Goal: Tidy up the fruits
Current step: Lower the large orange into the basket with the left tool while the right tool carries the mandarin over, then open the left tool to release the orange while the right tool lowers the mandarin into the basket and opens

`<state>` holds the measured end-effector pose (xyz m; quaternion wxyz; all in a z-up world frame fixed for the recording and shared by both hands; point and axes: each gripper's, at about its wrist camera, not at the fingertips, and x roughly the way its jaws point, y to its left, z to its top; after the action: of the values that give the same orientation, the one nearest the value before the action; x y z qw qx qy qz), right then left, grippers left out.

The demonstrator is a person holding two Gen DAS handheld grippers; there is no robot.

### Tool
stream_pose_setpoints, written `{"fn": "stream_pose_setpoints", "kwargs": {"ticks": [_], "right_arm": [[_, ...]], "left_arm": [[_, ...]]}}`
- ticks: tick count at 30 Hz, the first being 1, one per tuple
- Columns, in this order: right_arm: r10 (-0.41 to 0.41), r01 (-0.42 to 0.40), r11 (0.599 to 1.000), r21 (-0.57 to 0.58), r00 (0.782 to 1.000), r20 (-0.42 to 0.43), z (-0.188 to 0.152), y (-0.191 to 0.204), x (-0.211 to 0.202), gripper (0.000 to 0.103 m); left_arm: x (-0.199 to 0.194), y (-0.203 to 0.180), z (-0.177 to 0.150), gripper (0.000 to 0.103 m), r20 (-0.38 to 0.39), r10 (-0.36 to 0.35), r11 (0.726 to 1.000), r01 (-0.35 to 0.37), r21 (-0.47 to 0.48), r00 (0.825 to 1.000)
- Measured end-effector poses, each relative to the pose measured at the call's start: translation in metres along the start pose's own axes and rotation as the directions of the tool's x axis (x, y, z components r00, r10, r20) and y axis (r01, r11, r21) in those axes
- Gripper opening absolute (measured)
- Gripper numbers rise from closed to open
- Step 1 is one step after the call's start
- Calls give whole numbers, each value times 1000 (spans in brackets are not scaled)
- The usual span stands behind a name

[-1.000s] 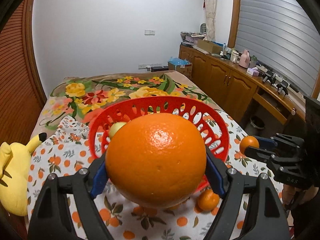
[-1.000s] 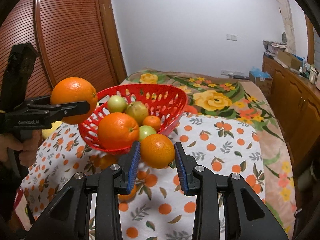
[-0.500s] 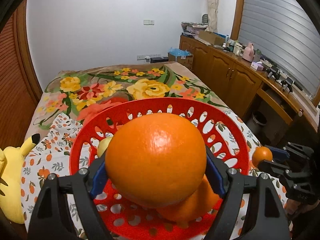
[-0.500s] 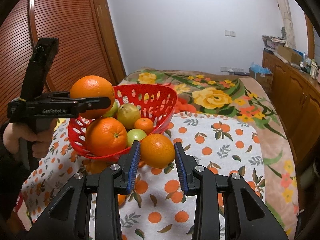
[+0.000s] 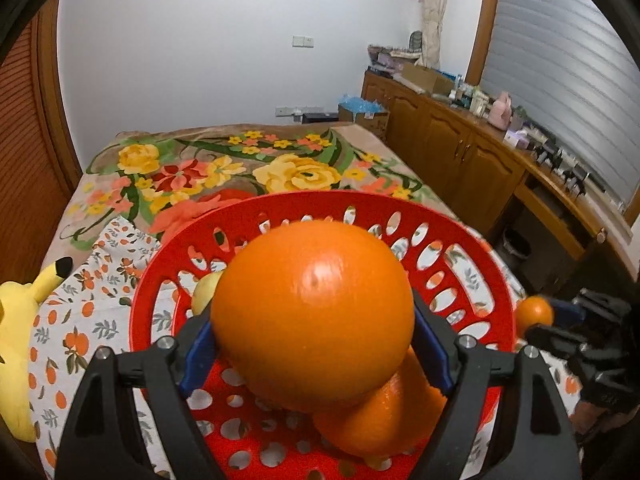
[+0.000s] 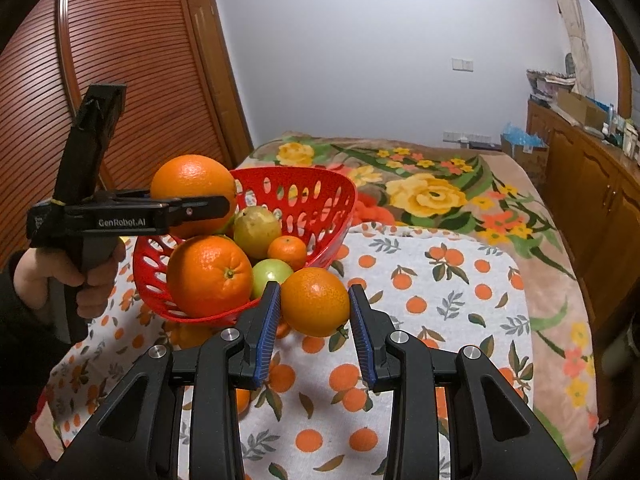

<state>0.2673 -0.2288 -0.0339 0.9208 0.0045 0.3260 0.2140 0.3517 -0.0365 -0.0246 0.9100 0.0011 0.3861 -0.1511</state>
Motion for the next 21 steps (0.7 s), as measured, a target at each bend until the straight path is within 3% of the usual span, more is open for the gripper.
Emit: {"fn": "stream_pose_setpoints", "kwargs": {"ticks": [4, 10, 21], "right_arm": [[-3, 3, 1000, -7, 1000, 6, 2, 2, -2, 34], [-8, 9, 1000, -19, 1000, 14, 6, 5, -5, 34], [-24, 26, 998, -58, 999, 28, 23, 20, 2, 34]], "left_arm": [[3, 7, -1, 83, -15, 6, 1000, -6, -15, 1000], [-20, -5, -3, 83, 55, 16, 999, -18, 33, 998], [-54, -2, -18, 83, 115, 9, 999, -13, 30, 993]]}}
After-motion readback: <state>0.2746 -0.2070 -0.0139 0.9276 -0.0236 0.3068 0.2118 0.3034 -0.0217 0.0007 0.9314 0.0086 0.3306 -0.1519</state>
